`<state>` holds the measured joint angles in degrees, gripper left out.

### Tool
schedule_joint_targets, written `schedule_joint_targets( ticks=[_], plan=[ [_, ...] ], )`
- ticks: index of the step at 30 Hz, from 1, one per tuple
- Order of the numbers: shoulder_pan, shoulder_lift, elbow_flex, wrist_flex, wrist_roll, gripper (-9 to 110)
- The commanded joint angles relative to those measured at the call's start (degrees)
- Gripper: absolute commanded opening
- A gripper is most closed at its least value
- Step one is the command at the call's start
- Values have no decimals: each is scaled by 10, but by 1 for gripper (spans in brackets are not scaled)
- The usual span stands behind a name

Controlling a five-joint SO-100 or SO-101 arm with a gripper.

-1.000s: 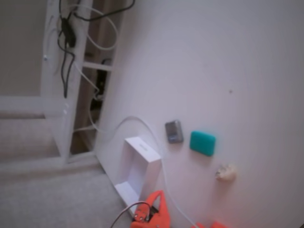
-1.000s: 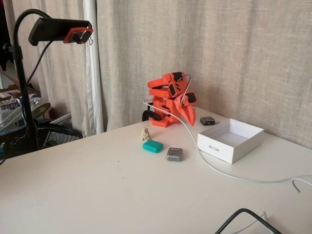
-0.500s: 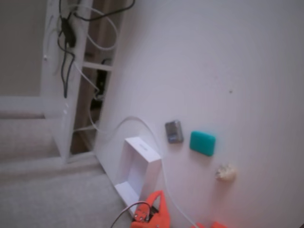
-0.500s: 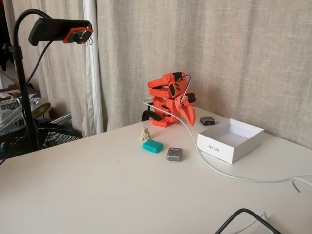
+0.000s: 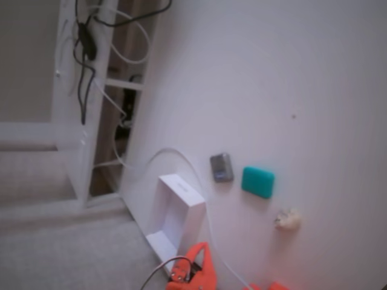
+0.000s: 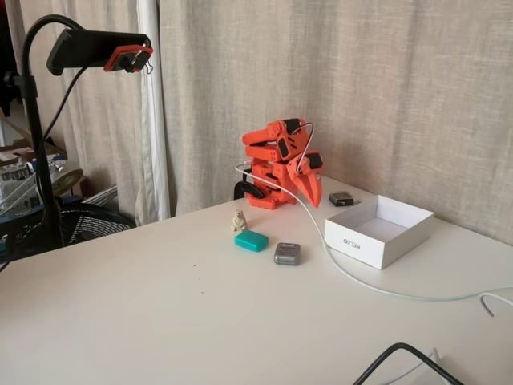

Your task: Grasp the green cube and put it in the bin.

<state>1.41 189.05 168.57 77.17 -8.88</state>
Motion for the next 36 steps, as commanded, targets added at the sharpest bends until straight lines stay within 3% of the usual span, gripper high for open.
schedule_joint_targets(
  ticks=[1, 30, 35, 36],
  plan=[
    [2, 6, -1, -7, 1, -8],
    [-31, 6, -1, -8, -26, -8],
    [-42, -4, -18, -120, -26, -7],
    [-41, -22, -50, -126, -26, 2]
  ],
)
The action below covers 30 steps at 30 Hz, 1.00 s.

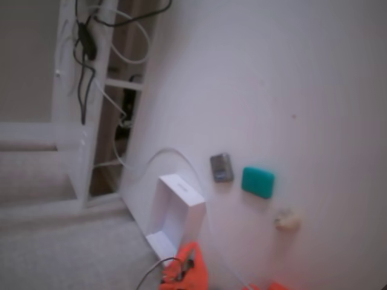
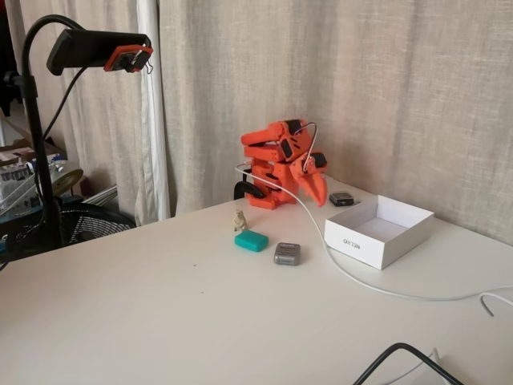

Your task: Grasp the green cube and put it in the bin.

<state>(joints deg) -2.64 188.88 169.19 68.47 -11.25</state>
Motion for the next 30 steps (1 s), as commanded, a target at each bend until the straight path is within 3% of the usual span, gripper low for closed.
schedule_joint_targets(
  ticks=[1, 4, 7, 16, 22, 30],
  plan=[
    [-2, -49, -98, -31, 2, 10],
    [-3, -155, -244, 6, -2, 17],
    [7, -253, -382, 19, -3, 31],
    [57, -490, -841, 127, 2, 35],
    [113, -639, -1092, 298, 2, 35],
    [239, -763, -1044, 342, 1, 39]
  ],
)
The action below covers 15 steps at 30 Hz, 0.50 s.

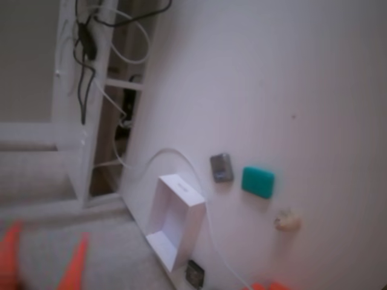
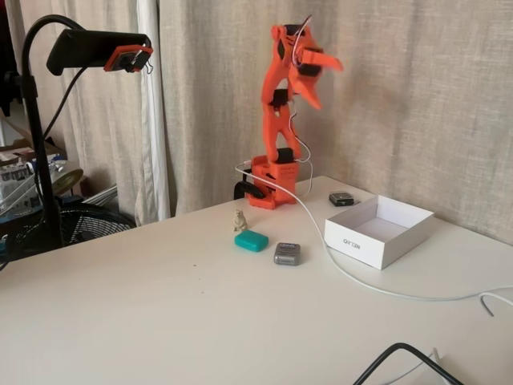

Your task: Grasp the green cube and put it in the bin.

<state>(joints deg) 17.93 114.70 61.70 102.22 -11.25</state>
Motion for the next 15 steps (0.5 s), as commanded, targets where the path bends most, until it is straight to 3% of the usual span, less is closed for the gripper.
schedule_joint_targets(
  ticks=[1, 15],
  plan=[
    [49, -28, 63, -1, -1, 39],
    [223, -105, 313, -27, -12, 42]
  ],
)
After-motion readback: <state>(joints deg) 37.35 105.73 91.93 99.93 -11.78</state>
